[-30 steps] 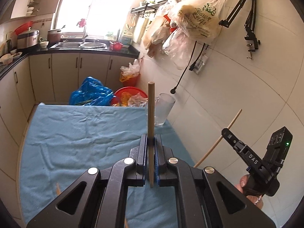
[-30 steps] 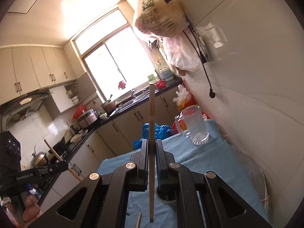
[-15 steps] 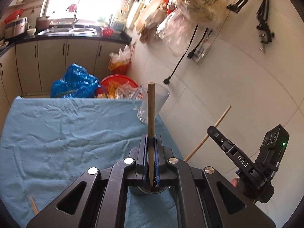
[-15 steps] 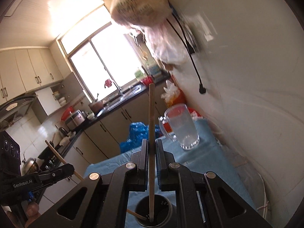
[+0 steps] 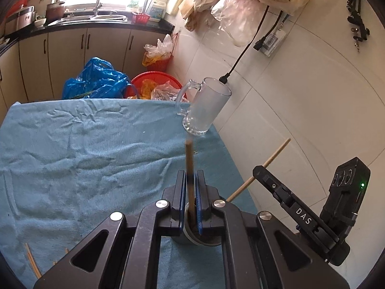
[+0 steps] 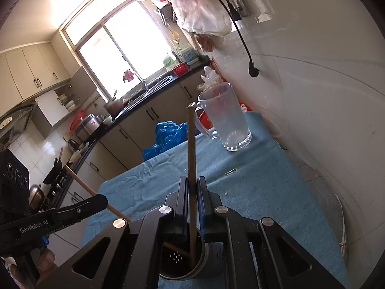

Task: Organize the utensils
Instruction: 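Lower the chopsticks into the black cup and open both tools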

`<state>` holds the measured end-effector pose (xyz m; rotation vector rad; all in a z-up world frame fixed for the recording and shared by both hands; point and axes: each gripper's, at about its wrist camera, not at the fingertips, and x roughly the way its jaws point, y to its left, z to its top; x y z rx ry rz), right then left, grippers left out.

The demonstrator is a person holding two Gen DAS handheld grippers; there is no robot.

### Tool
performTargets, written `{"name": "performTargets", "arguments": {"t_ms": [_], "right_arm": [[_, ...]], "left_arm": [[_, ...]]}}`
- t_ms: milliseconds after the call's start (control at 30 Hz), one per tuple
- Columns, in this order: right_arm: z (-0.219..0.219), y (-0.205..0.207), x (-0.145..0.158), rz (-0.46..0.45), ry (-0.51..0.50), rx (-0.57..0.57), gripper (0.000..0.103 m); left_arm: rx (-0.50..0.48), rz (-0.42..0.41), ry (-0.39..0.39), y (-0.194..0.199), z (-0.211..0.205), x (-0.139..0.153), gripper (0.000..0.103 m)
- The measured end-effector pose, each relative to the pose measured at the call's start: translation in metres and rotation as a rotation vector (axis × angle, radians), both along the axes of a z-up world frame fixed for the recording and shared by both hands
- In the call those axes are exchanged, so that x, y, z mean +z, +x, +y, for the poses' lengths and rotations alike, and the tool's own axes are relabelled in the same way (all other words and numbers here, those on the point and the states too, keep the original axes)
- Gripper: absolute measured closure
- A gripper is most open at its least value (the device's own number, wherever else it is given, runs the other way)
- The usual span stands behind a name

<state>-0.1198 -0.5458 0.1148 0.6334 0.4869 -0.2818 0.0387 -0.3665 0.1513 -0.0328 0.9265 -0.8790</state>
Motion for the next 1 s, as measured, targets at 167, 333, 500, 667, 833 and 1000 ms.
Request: {"name": "performTargets", "arguments": {"t_ms": [167,333,500,667,833,1000], "right_arm": [[0.004,-0.009,0.008,-0.028,-0.029,-0.015,0.053],[0.009,-0.032,0.024,-0.072,-0.067,-0.049,0.052],[0.025,-0.057,0.03,-0.087,-0.086,-0.072,0.052],[0.053,-0.074,0.024,-0.079,-0.101,-0.07,0.052],[0.091,-0.077,0.005,-0.032,-0.118,-0.035,0.052],[0.129,-0.076,-0.025,0.024,-0.107,0.042,0.052]], "left_arm": [[0.0,-0.03,-0.02,-0.006,0.007,0.01,0.072],[-0.003,-0.059,-0.051,-0.019,0.023,0.027,0.069],[0.039,-0.135,-0.072,-0.04,0.057,0.041,0.061],[0.101,-0.183,-0.078,-0.059,0.103,0.037,0.056],[0.168,-0.164,-0.04,-0.072,0.155,0.007,0.056],[0.223,-0.123,0.058,-0.082,0.209,-0.039,0.056]]}}
